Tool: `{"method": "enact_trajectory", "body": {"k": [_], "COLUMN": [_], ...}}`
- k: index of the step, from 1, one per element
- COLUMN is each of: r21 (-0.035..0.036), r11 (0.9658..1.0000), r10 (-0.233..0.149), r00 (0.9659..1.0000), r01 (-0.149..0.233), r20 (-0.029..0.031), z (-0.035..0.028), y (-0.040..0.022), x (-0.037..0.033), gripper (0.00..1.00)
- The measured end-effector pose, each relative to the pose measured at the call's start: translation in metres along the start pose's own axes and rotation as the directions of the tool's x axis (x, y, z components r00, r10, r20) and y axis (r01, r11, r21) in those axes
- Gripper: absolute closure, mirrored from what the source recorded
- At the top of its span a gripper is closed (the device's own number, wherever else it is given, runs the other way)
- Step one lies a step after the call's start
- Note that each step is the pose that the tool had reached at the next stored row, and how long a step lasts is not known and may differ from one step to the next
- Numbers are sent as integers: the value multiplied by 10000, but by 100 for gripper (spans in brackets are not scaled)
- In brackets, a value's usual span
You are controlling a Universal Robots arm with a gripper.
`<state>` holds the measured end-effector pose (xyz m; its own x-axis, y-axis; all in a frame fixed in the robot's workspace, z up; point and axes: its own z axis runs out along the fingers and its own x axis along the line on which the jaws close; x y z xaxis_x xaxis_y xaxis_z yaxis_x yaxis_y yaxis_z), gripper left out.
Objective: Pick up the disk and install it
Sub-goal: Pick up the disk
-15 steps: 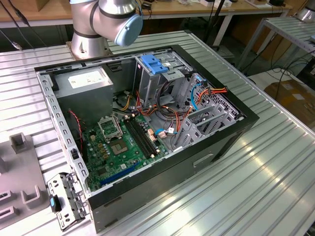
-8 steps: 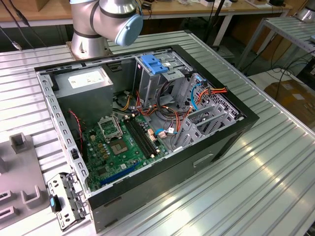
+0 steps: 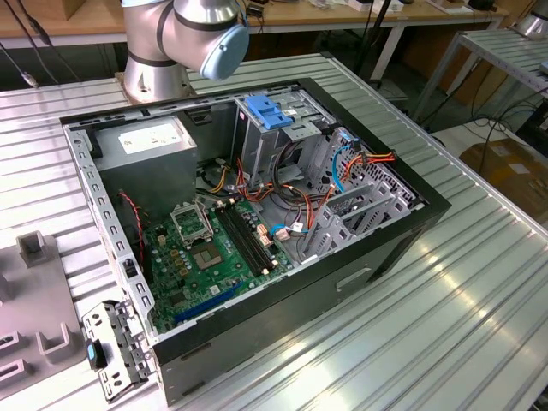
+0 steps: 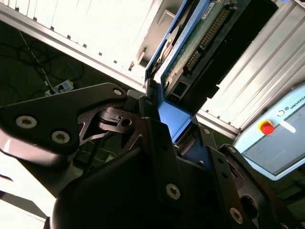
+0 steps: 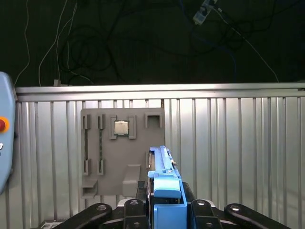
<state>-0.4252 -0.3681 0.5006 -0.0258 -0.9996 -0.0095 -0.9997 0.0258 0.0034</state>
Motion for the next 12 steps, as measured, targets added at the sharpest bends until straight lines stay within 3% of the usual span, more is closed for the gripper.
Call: {"method": "enact_trajectory", "body": {"k": [12], "r21": [0], "r11": [10000], "r10": [0], "r00": [10000], "r01": [0], "r20": [-2], "z": [-1], "y": [-173], "x": [-4], "gripper": [63]}}
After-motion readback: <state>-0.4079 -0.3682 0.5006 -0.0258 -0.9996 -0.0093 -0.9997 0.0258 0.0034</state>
